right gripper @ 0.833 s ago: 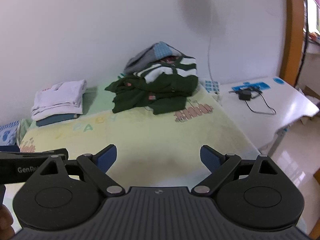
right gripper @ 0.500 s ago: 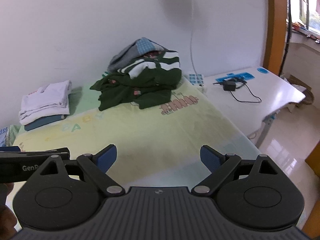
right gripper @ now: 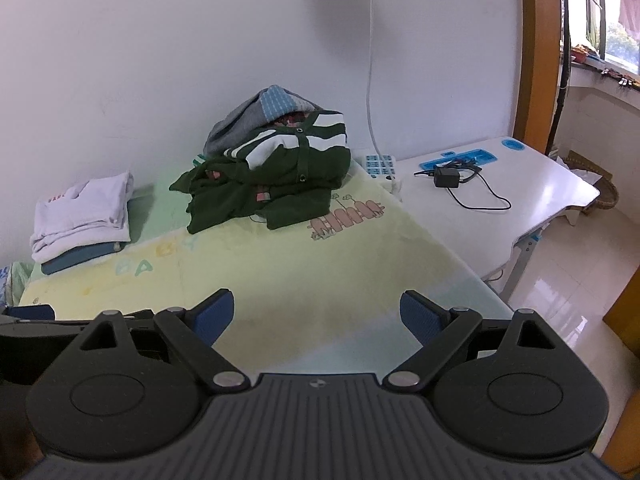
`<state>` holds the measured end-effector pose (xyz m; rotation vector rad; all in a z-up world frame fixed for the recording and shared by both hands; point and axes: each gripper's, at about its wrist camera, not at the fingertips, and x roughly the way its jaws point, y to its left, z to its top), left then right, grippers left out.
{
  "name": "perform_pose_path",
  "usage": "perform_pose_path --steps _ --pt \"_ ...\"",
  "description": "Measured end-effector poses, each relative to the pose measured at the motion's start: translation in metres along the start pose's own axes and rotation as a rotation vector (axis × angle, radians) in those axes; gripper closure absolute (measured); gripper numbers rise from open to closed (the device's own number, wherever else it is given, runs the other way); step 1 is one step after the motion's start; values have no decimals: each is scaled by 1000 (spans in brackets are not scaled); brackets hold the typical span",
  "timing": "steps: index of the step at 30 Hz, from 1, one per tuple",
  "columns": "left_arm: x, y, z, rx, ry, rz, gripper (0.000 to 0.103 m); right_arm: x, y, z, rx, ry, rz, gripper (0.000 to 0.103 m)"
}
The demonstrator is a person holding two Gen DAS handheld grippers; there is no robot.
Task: Fold clothes
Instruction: 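Move both tools toward the dark green striped cardigan on the pile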
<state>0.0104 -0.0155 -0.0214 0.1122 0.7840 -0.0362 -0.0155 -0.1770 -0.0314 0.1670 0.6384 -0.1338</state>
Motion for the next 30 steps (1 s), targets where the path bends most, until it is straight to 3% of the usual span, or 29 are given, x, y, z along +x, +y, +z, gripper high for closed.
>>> perform_pose_path --steps 30 --pt "7 0 2 -30 26 36 1 6 1 -1 -27 -3 31 11"
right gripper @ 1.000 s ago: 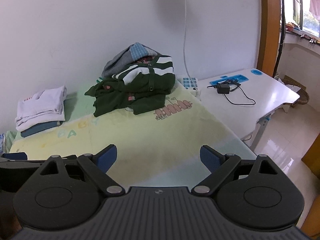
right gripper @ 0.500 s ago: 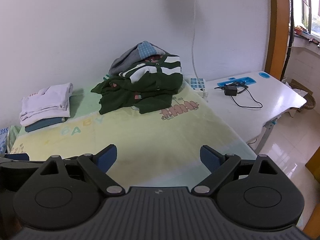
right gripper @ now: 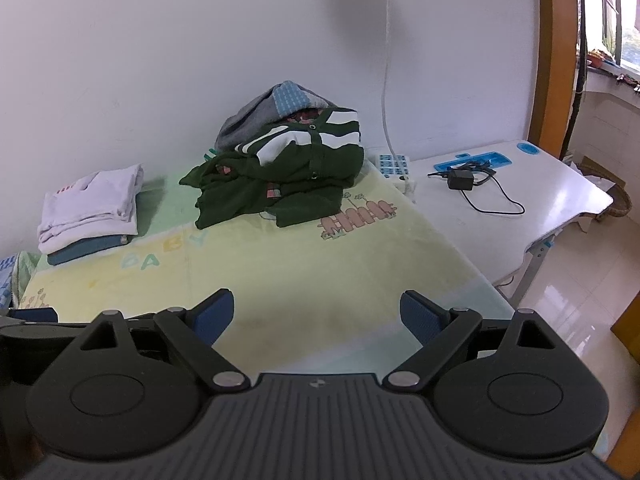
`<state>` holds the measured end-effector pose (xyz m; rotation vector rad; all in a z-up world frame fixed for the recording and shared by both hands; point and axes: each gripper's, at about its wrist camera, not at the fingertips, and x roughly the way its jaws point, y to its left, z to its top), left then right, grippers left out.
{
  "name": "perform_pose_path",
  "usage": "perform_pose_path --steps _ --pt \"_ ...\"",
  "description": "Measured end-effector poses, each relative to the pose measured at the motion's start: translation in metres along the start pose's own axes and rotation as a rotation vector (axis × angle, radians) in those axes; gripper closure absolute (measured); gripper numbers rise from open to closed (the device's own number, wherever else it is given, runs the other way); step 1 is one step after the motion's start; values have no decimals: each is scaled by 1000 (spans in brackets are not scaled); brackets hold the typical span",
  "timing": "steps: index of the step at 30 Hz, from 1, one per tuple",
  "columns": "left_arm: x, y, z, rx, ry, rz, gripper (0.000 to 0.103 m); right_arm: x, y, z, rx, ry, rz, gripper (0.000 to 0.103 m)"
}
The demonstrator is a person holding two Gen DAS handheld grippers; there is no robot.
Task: Fold clothes
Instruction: 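Move both tools toward the dark green striped cardigan on the pile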
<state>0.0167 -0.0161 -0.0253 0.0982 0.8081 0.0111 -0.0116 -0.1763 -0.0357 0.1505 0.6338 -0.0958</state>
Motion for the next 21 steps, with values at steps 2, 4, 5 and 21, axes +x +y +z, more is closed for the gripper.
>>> perform_pose_path --steps 2,4,5,21 --pt "0 0 1 -1 1 0 1 0 0 0 1 -1 -1 11" --pt "1 1 2 -1 -1 -2 1 0 0 1 2 -3 -1 11" --pt "1 1 2 -1 -2 -2 1 1 0 1 3 -3 -1 11" --pt "-6 -24 22 70 -40 -42 1 -3 -3 21 -1 -79 -18 11"
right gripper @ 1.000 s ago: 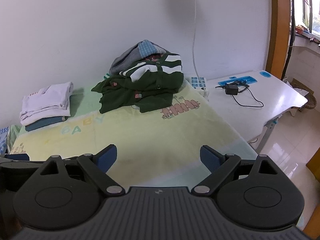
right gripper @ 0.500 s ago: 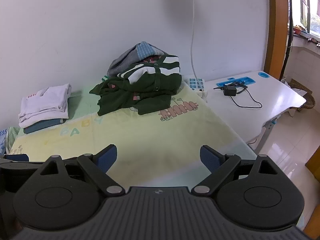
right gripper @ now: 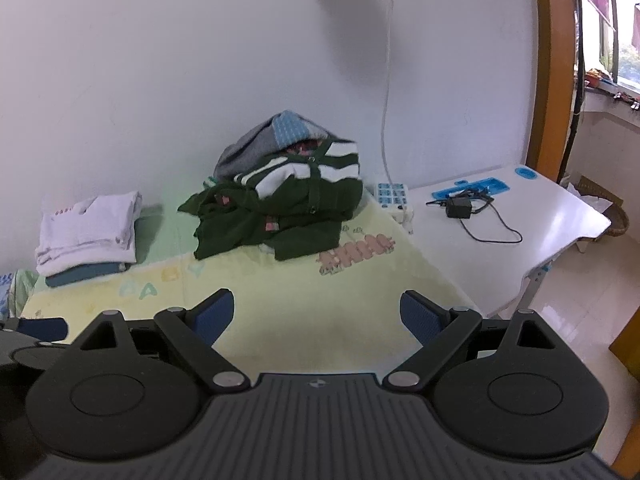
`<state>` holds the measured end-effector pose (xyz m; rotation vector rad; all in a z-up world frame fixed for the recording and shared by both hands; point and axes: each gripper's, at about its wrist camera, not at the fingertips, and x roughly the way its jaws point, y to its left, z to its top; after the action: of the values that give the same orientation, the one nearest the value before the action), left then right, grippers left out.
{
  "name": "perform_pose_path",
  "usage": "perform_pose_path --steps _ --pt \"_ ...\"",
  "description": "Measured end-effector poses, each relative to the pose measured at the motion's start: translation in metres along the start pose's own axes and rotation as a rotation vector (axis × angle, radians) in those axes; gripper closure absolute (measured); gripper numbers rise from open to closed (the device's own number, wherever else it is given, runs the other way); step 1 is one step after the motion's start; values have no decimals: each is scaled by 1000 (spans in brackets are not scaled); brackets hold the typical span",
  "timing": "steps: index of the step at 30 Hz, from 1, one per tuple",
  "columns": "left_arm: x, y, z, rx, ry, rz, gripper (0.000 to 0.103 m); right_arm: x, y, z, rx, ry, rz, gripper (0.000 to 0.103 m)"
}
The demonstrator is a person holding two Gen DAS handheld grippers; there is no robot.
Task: Fold clothes
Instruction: 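Move both tools toward the dark green striped cardigan on the pile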
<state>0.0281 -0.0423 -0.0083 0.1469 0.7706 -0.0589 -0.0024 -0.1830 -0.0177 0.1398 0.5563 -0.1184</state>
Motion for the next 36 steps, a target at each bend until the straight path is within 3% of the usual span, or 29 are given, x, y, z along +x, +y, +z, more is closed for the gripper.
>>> perform_pose_path --steps 7,16,36 --pt "-5 -31 10 47 -19 -67 1 -9 -29 3 42 -29 -74 11" --pt "-7 -64 16 71 -24 -90 1 -16 -62 6 78 -47 -129 11" --pt "4 -59 19 26 6 -35 1 -4 -63 9 35 -37 -82 11"
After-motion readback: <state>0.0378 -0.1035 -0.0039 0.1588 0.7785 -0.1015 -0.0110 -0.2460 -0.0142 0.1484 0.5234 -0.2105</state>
